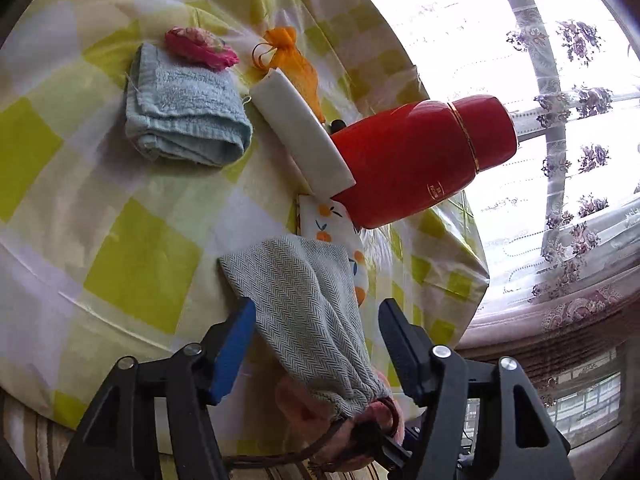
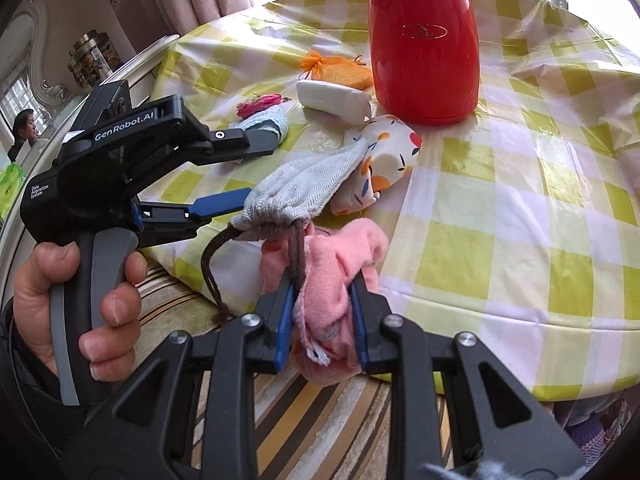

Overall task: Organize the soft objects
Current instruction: 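Pull the grey bag with the left gripper away from the pink cloth held by the right gripper, then carry the grey bag and pink cloth into the white box and open both grippers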

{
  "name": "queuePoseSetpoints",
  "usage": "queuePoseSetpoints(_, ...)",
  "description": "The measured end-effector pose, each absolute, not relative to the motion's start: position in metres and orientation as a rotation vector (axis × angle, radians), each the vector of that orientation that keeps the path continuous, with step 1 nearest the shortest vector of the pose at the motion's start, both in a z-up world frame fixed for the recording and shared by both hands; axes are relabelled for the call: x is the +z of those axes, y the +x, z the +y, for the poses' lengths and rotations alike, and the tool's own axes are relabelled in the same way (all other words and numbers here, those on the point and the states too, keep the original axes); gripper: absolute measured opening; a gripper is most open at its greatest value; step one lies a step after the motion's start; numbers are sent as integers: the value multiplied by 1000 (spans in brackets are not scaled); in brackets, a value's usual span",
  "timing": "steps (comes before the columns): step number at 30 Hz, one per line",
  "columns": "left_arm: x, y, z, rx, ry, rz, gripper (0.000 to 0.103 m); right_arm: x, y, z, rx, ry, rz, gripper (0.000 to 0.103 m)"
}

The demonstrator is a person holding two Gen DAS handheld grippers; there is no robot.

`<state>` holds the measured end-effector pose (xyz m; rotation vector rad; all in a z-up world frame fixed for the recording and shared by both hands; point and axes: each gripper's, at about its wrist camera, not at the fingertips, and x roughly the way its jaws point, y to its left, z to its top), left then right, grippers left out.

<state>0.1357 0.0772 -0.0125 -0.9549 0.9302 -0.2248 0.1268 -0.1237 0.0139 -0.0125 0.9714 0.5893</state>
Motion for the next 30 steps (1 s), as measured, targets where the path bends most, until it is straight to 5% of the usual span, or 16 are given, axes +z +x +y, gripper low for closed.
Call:
queuePoseSetpoints(5, -12, 138, 55, -237, -865, 994, 69, 9, 122, -116, 605, -50, 1005, 29)
queuePoseSetpoints(6, -9, 138, 50, -225, -820, 1003, 63, 8, 122, -116, 604, -53, 1013, 29)
queuePoseSetpoints(7, -7, 139, 46, -210, -769, 1011, 31, 7, 123, -116, 602, -54, 1021, 30)
queuePoseSetpoints(8, -7, 140, 42, -198, -729, 1027, 14, 6, 124, -116, 601, -52, 1030, 35)
queuePoseSetpoints(9, -8, 140, 41, -189, -718, 1032, 10, 5, 124, -117, 591, -54, 1037, 37)
queuePoseSetpoints(14, 5, 127, 62, -171, -746, 927, 9, 5, 121, -121, 561, -64, 1043, 67)
queuePoseSetpoints(30, 27, 79, 142, 2, -795, 714, 9, -5, 135, -122, 536, -38, 1123, 71)
